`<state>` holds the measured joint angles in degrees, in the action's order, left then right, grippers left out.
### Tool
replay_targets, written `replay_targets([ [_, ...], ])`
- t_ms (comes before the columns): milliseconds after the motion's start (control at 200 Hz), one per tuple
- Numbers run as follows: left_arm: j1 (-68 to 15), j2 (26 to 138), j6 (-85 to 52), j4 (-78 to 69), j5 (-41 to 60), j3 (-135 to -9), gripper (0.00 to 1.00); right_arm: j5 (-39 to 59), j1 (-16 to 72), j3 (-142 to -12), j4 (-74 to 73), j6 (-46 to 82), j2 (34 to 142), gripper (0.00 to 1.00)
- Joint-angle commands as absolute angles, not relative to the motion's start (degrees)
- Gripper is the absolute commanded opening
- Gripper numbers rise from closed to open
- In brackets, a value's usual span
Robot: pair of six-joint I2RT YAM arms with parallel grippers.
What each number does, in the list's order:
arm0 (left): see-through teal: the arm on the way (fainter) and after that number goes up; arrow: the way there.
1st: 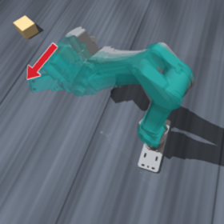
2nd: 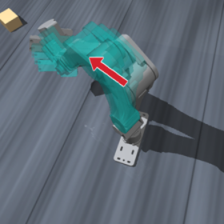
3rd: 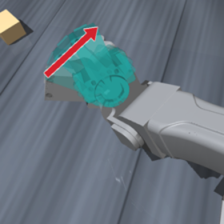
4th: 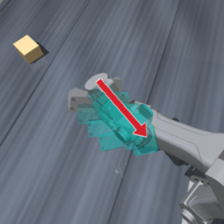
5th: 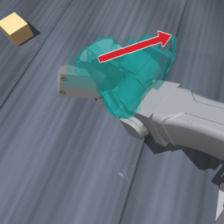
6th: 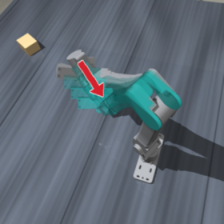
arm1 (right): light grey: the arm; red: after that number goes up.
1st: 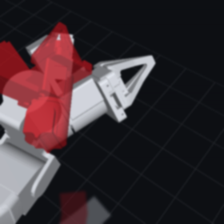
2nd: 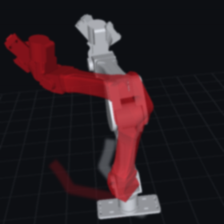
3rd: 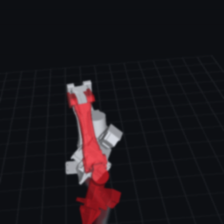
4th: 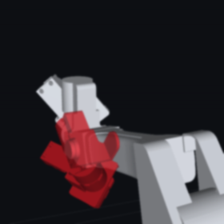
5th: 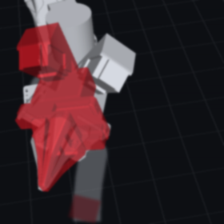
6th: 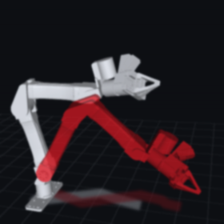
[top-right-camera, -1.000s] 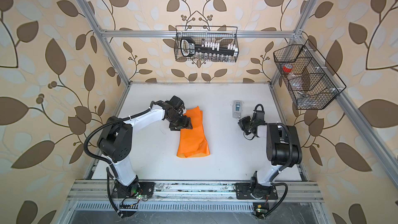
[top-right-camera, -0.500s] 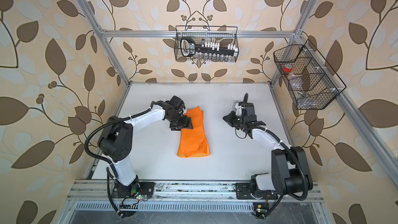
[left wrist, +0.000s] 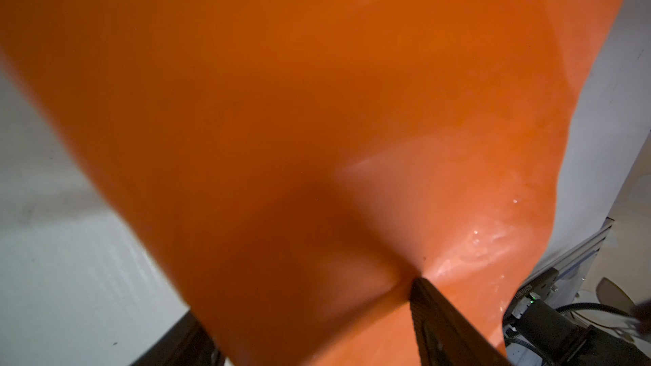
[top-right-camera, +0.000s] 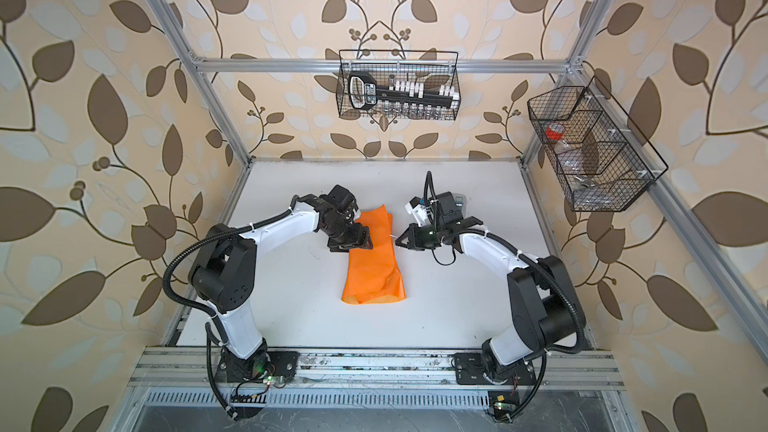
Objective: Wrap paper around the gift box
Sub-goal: 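Carry the tape strip with the right gripper to the orange paper seam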
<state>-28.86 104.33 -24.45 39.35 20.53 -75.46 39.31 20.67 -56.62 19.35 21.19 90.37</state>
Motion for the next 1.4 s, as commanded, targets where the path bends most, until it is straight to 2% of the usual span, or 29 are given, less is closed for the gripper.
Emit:
replay_targets([
  [0, -29.55, 104.37, -23.73, 42.41, 18.63, -76.13, 0.78, 39.98, 21.67, -59.87, 29.76, 12.89, 91.91, 0.0],
  [185, -29.59, 104.49, -23.51, 42.31, 18.71, -76.16, 0.78, 33.99, 23.12, -63.21, 36.11, 9.53, 91.57, 0.06],
  [375, -29.59, 104.59, -23.16, 42.11, 18.85, -76.09, 0.78, 23.69, 27.0, -69.35, 44.58, 5.71, 94.13, 0.08],
  [550, -29.58, 104.33, -22.85, 41.88, 18.96, -75.64, 0.78, 18.28, 28.95, -73.76, 47.85, 3.96, 95.82, 0.33],
  [680, -29.6, 104.37, -22.94, 41.42, 19.33, -75.65, 0.78, 15.18, 29.6, -76.93, 50.2, 2.69, 96.65, 0.45],
  [895, -29.55, 104.59, -22.85, 41.22, 19.56, -75.75, 0.78, 16.7, 29.93, -80.15, 50.9, 1.88, 98.26, 0.49],
  [1115, -29.62, 104.5, -22.94, 41.22, 19.54, -75.68, 0.78, 17.7, 30.16, -81.64, 51.09, 0.7, 100.05, 0.41],
  [1289, -29.57, 104.4, -23.16, 41.13, 19.47, -75.41, 0.78, 15.22, 29.92, -78.74, 44.94, 2.8, 98.66, 0.47],
  [1394, -29.61, 104.5, -23.29, 41.13, 19.54, -75.41, 0.78, 18.76, 28.77, -73.51, 36.76, 5.89, 95.83, 0.56],
])
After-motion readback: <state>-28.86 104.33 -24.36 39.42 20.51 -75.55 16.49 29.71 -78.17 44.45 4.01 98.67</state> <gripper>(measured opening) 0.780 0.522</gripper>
